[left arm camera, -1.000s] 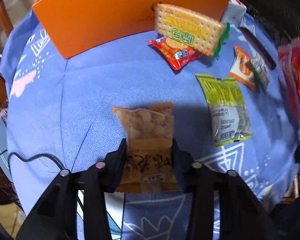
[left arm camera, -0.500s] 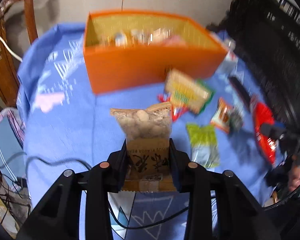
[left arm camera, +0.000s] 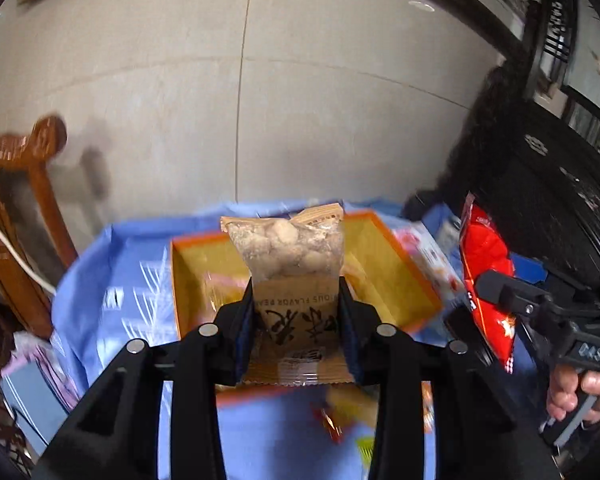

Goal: Organize snacks
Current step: 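Carry both bags over the orange box and open both grippers to drop them, then grasp the white printed snack bag with the right gripper while the left gripper grasps a yellow-green bag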

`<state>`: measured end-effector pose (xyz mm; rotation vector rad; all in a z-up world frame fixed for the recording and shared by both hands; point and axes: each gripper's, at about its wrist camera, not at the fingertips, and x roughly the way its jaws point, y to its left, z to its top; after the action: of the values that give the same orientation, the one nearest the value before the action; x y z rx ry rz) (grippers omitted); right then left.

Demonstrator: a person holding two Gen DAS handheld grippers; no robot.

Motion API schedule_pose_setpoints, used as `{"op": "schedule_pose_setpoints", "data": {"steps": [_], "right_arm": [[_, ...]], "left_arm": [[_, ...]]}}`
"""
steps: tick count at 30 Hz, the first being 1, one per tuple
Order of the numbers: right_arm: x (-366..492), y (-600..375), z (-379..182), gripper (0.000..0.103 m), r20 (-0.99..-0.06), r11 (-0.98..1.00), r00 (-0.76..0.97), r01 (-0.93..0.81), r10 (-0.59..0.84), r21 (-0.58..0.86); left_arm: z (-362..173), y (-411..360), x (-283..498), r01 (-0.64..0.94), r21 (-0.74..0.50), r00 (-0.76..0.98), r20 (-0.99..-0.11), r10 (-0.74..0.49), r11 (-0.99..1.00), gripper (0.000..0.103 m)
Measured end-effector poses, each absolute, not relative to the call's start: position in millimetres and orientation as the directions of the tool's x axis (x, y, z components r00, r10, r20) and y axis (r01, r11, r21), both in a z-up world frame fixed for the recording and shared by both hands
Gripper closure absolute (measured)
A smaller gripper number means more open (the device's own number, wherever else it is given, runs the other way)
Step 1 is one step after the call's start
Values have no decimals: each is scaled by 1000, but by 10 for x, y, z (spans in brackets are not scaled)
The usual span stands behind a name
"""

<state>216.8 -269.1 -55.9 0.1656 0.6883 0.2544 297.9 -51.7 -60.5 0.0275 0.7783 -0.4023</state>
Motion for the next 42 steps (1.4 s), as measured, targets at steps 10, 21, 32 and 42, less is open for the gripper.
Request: {"op": "schedule_pose_setpoints", "data": {"steps": [10,21,32,42], "right_arm": [[1996,-2910,-854,24,-662,975,718,-130,217,179],[1034,-3264,-2146,24,-874,989,466,-15,138,148],[1158,-3331,-2759,23,-931,991,339,-59,136,123],[1227,-3276,-2885,52,-929,988,337,-53,154,144]], "left_arm": [[-920,-344,2914,223,-129,645,-724,-246,966,4],[-1779,-325,1904,258,-148,479,-838,-260,955,4],[-1828,-426,1538,292,-124,446,-859,-250,948,4],[-1868,-363,1526,259,-119,428,-876,-224,959,4]]}}
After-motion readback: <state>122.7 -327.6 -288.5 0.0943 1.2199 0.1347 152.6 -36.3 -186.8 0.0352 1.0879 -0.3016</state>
